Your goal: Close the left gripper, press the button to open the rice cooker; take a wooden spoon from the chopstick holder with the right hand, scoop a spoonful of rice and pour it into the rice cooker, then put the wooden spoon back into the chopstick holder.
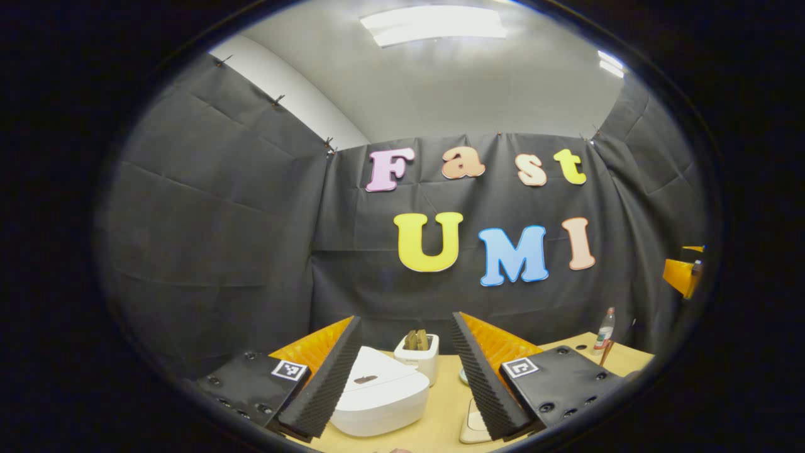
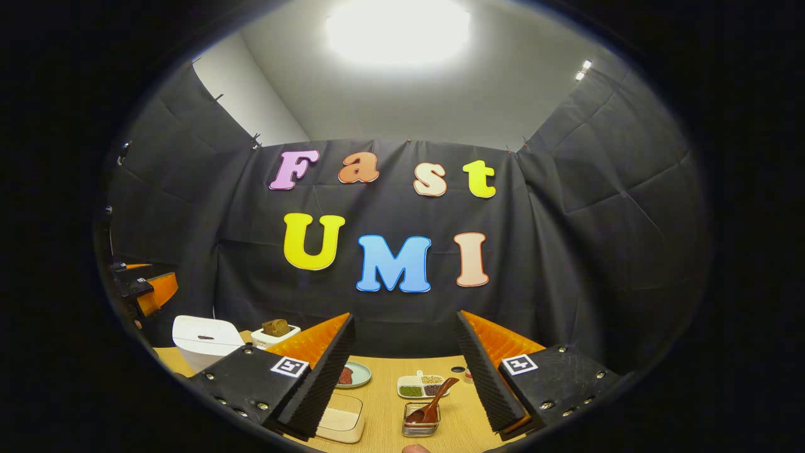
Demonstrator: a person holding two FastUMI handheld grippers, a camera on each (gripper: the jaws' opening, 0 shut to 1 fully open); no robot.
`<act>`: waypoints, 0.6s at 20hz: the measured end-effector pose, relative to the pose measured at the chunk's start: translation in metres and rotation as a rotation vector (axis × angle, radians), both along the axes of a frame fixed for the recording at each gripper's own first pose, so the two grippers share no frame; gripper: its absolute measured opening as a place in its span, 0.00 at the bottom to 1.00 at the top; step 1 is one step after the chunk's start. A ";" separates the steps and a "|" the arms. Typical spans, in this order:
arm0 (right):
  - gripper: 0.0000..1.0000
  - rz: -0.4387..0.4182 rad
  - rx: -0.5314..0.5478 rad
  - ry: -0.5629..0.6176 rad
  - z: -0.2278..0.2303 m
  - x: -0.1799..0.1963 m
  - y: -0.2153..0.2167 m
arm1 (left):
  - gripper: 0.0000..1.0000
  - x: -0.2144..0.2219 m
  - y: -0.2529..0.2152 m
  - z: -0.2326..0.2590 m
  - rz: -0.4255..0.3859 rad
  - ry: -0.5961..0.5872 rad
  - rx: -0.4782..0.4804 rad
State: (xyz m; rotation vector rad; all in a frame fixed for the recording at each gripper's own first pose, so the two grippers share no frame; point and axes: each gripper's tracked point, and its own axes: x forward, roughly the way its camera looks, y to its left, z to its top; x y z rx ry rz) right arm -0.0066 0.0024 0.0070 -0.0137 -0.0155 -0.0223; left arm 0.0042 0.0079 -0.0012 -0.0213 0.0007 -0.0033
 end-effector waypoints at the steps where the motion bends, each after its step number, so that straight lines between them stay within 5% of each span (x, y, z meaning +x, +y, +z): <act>1: 0.96 -0.001 -0.001 0.000 0.000 -0.001 -0.001 | 0.96 0.000 0.000 0.002 -0.001 -0.002 0.003; 10: 0.96 0.009 -0.022 -0.010 0.009 -0.001 0.003 | 0.97 -0.003 0.009 0.002 -0.034 0.017 -0.011; 12: 0.96 0.013 -0.038 -0.022 0.012 -0.001 0.002 | 0.86 -0.002 0.012 0.007 -0.049 0.015 -0.014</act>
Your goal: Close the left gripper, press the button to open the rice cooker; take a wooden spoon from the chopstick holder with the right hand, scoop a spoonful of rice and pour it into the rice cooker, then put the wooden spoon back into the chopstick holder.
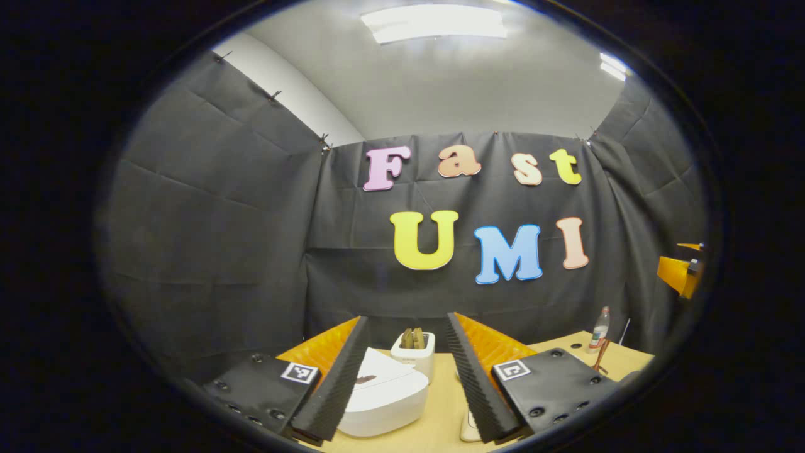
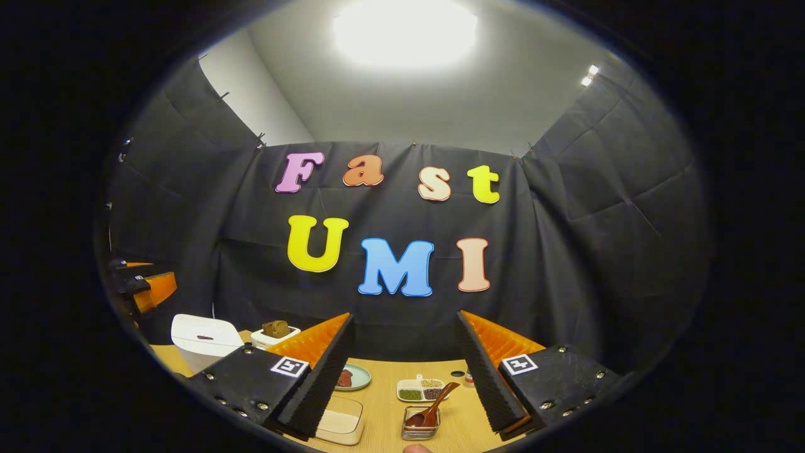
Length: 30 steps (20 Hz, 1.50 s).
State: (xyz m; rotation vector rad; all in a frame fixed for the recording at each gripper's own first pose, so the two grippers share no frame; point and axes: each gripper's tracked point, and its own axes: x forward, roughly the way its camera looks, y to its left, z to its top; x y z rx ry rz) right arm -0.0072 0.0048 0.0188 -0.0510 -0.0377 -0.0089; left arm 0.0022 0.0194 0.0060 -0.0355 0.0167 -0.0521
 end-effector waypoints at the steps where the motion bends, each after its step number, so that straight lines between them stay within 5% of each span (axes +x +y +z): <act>1: 0.96 -0.001 -0.006 -0.003 0.000 0.000 0.001 | 0.81 0.001 0.002 0.003 -0.001 -0.005 0.003; 8: 0.96 -0.013 -0.009 0.001 -0.003 0.002 0.000 | 0.16 0.015 0.009 -0.001 -0.002 0.005 0.035; 10: 0.96 -0.024 -0.010 0.003 -0.004 0.002 -0.001 | 0.11 0.017 0.011 -0.006 -0.007 0.025 0.042; 21: 0.96 -0.079 -0.034 0.026 -0.010 -0.007 -0.003 | 0.09 0.068 0.041 -0.043 -0.059 0.118 0.002; 30: 0.96 -0.174 -0.033 0.063 -0.016 -0.019 -0.018 | 0.09 0.120 0.065 -0.119 -0.086 0.253 -0.042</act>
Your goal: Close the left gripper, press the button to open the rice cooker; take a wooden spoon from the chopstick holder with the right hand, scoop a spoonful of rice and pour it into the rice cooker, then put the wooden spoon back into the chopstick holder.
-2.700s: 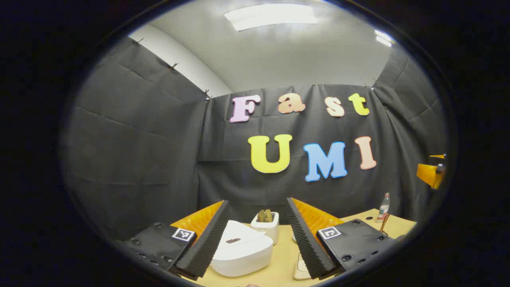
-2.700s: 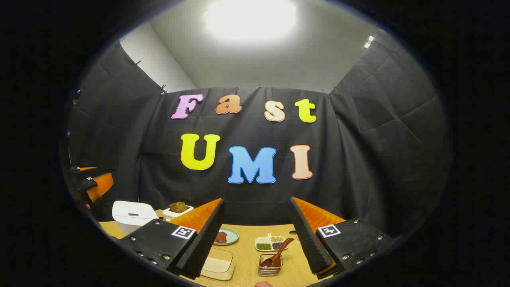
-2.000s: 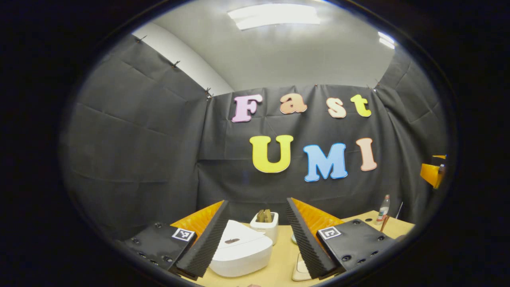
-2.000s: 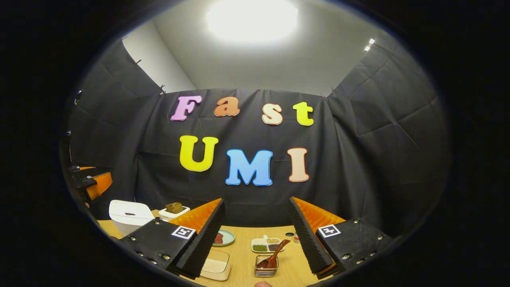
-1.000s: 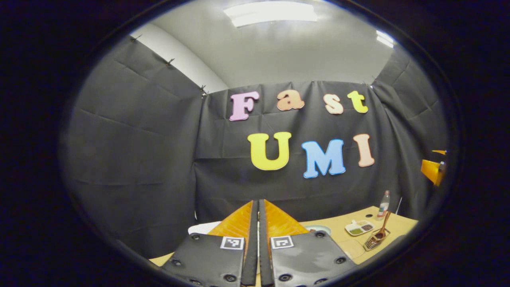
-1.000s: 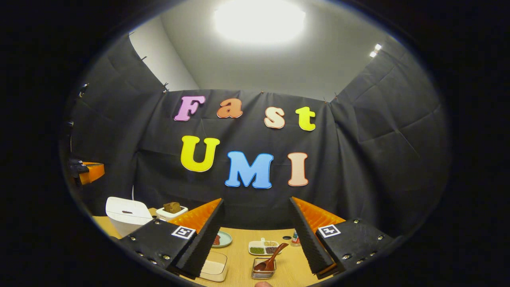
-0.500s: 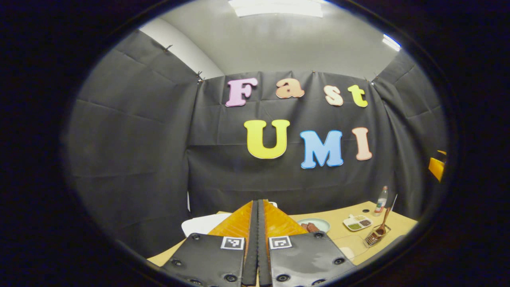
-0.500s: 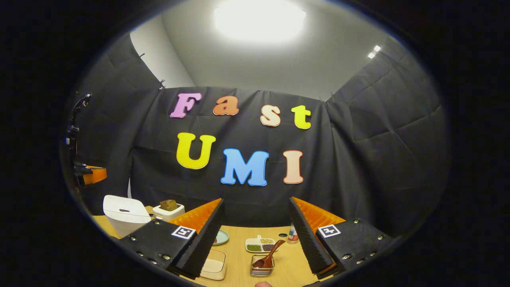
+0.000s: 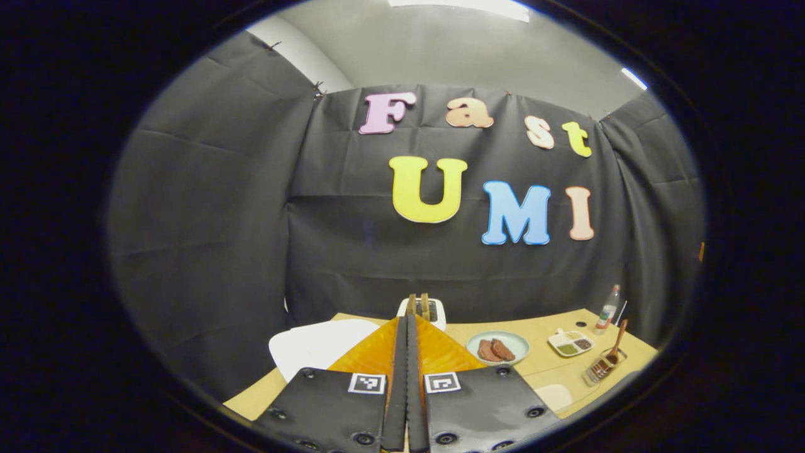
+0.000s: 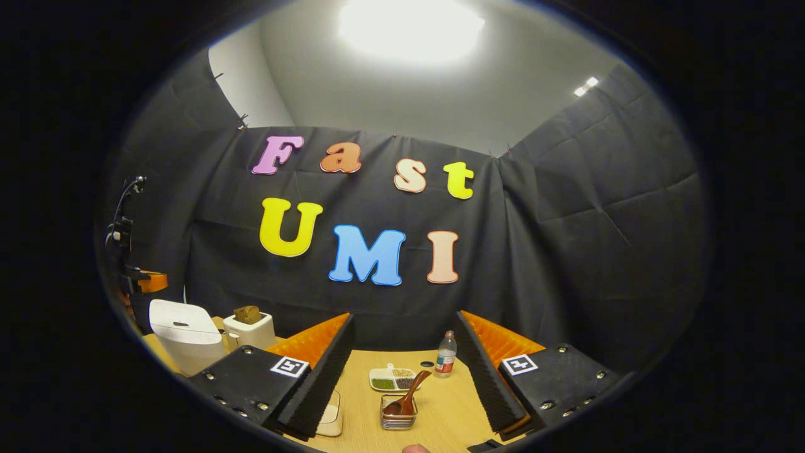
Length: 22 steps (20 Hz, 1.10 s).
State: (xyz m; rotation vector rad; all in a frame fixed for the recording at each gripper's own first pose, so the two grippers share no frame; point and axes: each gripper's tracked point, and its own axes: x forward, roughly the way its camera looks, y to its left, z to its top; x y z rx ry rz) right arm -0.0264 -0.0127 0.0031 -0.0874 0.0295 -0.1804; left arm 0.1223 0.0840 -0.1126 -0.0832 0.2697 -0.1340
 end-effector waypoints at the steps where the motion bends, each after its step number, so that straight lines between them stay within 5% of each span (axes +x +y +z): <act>1: 0.96 -0.012 -0.002 0.003 0.000 -0.001 -0.003 | 0.09 0.004 0.002 -0.011 0.005 0.020 -0.001; 15: 0.96 -0.076 -0.056 0.055 -0.004 -0.011 -0.019 | 0.09 0.024 0.007 -0.125 0.027 0.245 0.011; 22: 0.96 -0.053 -0.054 0.064 -0.008 -0.008 -0.017 | 0.09 0.026 0.006 -0.134 0.070 0.263 -0.085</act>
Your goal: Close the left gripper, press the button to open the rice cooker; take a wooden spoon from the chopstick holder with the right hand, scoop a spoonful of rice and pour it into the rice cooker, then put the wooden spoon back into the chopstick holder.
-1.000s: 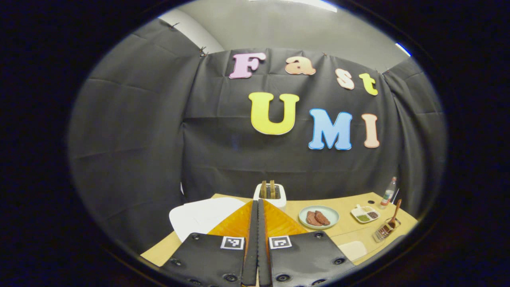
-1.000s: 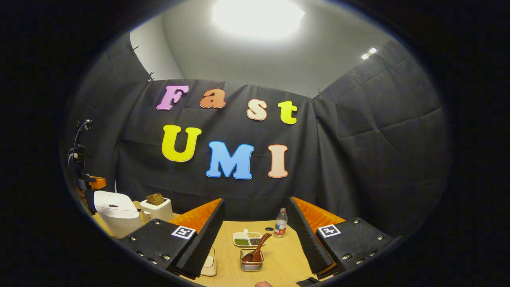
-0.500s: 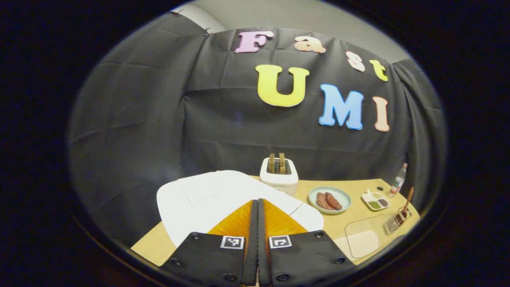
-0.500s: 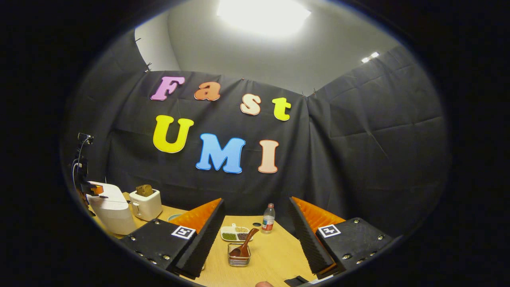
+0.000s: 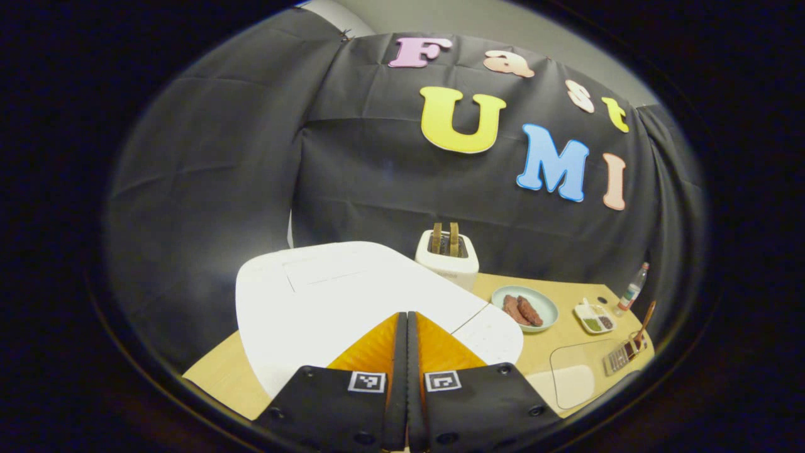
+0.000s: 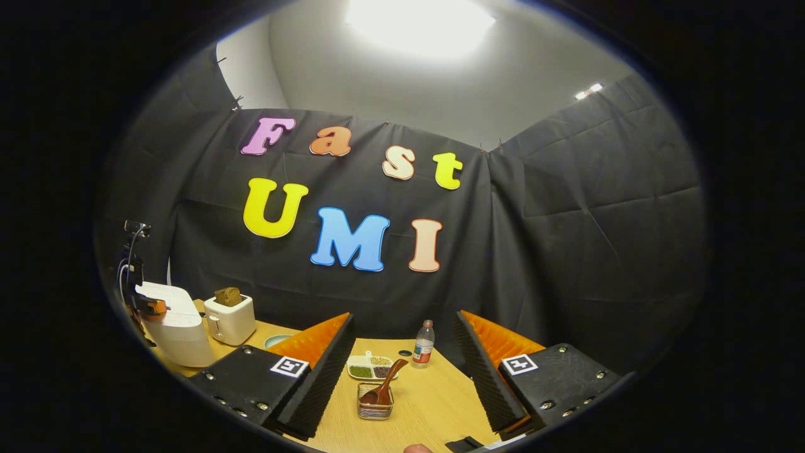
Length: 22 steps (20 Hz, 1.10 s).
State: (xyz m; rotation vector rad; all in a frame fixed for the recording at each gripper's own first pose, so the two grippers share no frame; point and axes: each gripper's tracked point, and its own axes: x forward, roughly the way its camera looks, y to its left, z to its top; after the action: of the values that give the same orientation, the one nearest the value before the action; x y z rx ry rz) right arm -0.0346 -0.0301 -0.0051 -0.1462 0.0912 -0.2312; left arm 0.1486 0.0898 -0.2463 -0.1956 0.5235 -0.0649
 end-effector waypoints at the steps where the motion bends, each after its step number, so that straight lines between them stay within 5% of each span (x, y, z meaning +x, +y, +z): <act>1: 0.96 0.004 0.004 0.002 -0.001 0.002 0.000 | 0.09 0.001 0.001 0.002 0.008 -0.003 -0.004; 11: 0.96 0.052 0.061 -0.010 -0.006 0.016 -0.008 | 0.09 0.004 0.018 0.084 0.058 -0.154 0.169; 18: 0.96 0.095 0.103 -0.016 -0.012 0.033 -0.015 | 0.10 -0.017 0.001 0.166 0.051 -0.320 0.116; 22: 0.96 0.115 0.110 -0.028 -0.013 0.048 -0.021 | 0.62 -0.042 -0.019 0.205 0.025 -0.409 0.106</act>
State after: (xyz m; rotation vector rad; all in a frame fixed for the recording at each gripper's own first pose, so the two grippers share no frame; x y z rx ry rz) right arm 0.0133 -0.0509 -0.0179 -0.0382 0.0675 -0.1135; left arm 0.1062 0.0710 -0.0413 -0.0808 0.1163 -0.0507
